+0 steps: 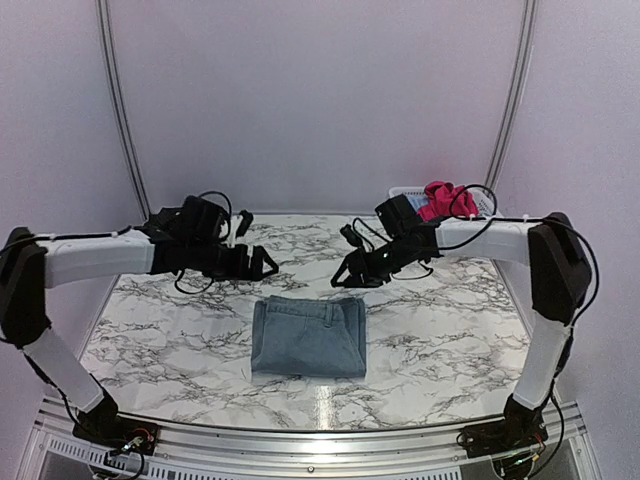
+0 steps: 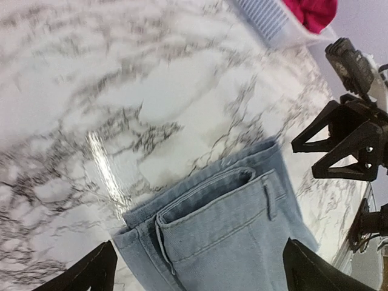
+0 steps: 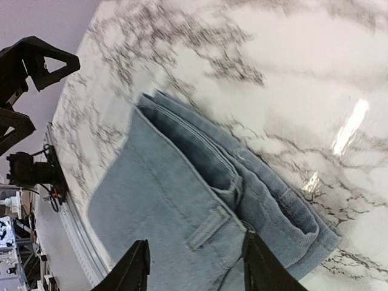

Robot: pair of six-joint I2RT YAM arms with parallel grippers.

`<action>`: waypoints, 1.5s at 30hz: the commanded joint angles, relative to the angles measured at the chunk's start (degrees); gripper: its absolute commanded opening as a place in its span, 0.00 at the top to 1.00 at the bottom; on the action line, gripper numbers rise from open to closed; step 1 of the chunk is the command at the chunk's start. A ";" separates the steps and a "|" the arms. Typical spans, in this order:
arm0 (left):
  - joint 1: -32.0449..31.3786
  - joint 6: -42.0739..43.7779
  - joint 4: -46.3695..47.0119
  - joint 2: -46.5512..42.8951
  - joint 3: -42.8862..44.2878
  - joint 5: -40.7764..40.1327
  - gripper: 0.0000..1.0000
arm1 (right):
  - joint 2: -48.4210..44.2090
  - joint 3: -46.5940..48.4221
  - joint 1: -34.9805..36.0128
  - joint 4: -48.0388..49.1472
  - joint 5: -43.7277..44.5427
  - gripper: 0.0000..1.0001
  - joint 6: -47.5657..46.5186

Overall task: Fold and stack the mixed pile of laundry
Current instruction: Smooth out the square-folded skirt at the center of the board.

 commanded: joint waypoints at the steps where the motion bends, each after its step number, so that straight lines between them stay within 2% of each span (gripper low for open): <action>1: 0.32 4.01 -0.03 -14.80 -0.01 -5.14 0.01 | -9.31 5.23 -0.39 -6.03 -1.25 0.48 -3.37; 5: 0.47 -6.26 1.33 -21.03 -3.22 -5.86 0.01 | -12.97 0.87 1.07 -3.71 -7.22 0.45 0.98; 8: -1.20 -7.35 2.00 -17.80 -3.65 9.83 0.01 | -15.17 -6.84 4.25 6.29 -11.87 0.45 9.49; 9: -2.81 -8.52 2.28 -15.91 -4.24 12.38 0.01 | -15.48 -9.85 5.36 11.40 -13.28 0.45 13.18; 12: -9.41 -10.55 7.35 -14.31 -8.91 13.42 0.01 | -14.70 -17.15 8.70 25.33 -14.80 0.45 22.51; 14: -12.49 -13.47 11.72 -12.08 -11.07 13.95 0.01 | -13.03 -19.41 10.02 29.43 -14.54 0.45 24.50; 20: -14.05 -20.76 23.77 -2.42 -16.82 14.82 0.01 | -5.87 -24.42 10.18 38.13 -15.51 0.46 28.30; 23: -12.77 -22.88 26.89 2.79 -18.23 14.50 0.01 | -1.80 -25.94 8.89 37.98 -15.62 0.47 26.56; 27: -9.12 -24.96 29.76 6.86 -22.00 13.00 0.01 | 2.16 -27.79 5.05 33.16 -14.12 0.49 20.88; 34: -1.46 -23.85 28.55 4.13 -25.55 11.62 0.01 | 4.16 -22.82 0.92 23.77 -12.35 0.50 12.07; 37: 1.55 -22.37 25.72 0.97 -24.76 12.44 0.01 | 2.88 -17.04 1.49 16.44 -10.31 0.51 7.66; 42: 4.96 -16.29 14.13 -6.96 -20.72 10.05 0.01 | 0.57 -8.91 1.60 6.15 -4.89 0.52 1.64; 45: 3.77 -13.25 9.84 -8.77 -16.90 13.15 0.01 | -1.82 -6.78 2.99 3.98 -4.60 0.52 2.50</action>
